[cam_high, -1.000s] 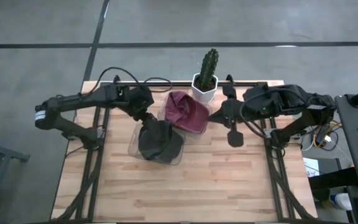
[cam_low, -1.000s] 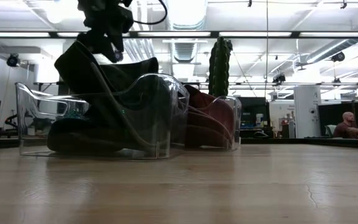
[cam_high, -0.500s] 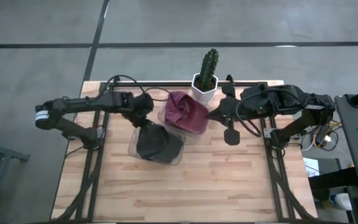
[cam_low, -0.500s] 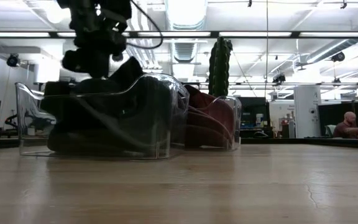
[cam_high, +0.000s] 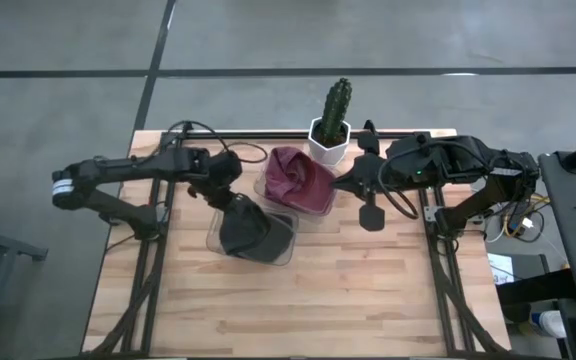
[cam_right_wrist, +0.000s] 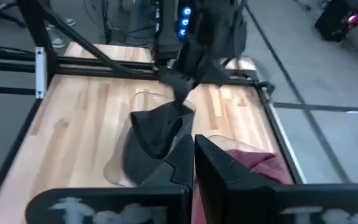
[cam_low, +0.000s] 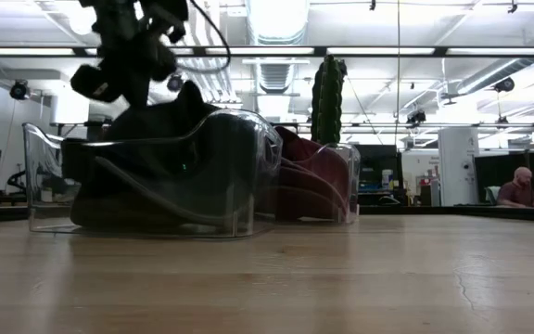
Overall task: Pick & Place hat
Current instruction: Put the black cap into the bottom transparent bin
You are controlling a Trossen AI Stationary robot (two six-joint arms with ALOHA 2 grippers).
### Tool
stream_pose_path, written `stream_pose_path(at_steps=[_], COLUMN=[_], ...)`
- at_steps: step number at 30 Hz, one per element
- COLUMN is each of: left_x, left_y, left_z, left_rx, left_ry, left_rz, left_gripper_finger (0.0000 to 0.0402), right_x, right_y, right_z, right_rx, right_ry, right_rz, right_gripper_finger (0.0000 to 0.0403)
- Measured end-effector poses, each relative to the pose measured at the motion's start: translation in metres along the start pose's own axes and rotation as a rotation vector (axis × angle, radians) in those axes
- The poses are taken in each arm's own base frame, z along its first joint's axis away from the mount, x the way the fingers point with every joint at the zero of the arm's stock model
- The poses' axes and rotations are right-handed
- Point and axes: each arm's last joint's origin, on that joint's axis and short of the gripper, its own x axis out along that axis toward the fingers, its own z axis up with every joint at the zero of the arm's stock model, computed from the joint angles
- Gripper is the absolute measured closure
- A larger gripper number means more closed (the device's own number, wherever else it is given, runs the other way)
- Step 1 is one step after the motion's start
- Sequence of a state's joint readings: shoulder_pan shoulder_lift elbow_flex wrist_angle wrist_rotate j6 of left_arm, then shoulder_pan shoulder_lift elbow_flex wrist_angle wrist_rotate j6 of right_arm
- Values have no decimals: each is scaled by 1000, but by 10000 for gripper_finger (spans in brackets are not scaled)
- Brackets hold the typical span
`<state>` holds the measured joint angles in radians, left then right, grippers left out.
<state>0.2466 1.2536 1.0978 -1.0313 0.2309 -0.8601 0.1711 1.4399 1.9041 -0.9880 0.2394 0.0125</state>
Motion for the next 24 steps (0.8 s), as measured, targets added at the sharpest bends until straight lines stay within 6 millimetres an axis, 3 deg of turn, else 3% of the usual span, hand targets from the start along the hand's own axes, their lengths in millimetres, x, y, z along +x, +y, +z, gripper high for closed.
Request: stream_pose_path(at_steps=[7,10,16,20,24], left_x=[-46,-52,-22,0,10], left_y=[2,8,17,20,27], left_z=[-13,-21,-30,-26,-26], left_rx=[77,41,-39,-89,-171], left_ry=[-188,-208,-65,-145,-191], left_rz=[-100,-133,-160,-170,-113], left_gripper_finger=[399,396,396,399,400], right_x=[2,6,17,23,26], right_y=[0,1,4,4,5], right_z=[-5,-9,-15,-19,-23], right_rx=[64,82,100,105,123], right_ry=[21,13,-36,-17,-1], right_rz=[76,87,124,117,116], right_gripper_finger=[394,394,394,394,394])
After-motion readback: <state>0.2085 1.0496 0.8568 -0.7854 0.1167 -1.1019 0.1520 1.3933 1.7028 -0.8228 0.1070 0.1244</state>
